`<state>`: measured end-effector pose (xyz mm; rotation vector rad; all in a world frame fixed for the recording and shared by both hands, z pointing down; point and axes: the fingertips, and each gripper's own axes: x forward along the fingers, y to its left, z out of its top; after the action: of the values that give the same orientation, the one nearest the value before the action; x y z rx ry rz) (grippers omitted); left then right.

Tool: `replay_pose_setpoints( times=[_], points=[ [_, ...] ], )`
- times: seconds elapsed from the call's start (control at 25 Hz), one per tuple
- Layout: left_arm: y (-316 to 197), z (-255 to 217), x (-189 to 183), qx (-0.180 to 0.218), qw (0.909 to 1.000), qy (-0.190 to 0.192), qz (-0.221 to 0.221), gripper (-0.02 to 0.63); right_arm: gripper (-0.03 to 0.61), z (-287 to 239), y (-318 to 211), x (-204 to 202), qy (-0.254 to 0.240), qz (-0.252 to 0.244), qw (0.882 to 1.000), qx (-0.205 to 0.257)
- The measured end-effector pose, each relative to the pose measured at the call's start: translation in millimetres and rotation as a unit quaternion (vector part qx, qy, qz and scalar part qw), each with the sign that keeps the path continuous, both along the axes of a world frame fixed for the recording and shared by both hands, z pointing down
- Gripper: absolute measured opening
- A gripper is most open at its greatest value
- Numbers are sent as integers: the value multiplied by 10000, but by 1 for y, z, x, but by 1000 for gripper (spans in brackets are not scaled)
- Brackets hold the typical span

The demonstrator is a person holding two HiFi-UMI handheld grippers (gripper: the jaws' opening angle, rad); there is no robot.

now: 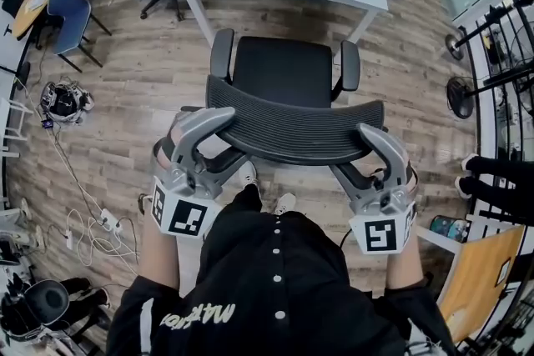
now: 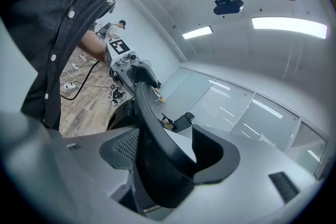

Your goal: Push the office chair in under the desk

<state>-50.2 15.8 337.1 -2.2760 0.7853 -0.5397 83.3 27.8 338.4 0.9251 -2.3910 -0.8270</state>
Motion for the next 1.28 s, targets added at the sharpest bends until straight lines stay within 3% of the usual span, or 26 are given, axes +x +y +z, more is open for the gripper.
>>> replay_pose_setpoints(
  times=[1.28],
  points=[
    [-101, 4, -12, 78, 9997, 29, 245, 285, 305, 6, -99, -13, 71, 371, 9992, -91]
  ],
)
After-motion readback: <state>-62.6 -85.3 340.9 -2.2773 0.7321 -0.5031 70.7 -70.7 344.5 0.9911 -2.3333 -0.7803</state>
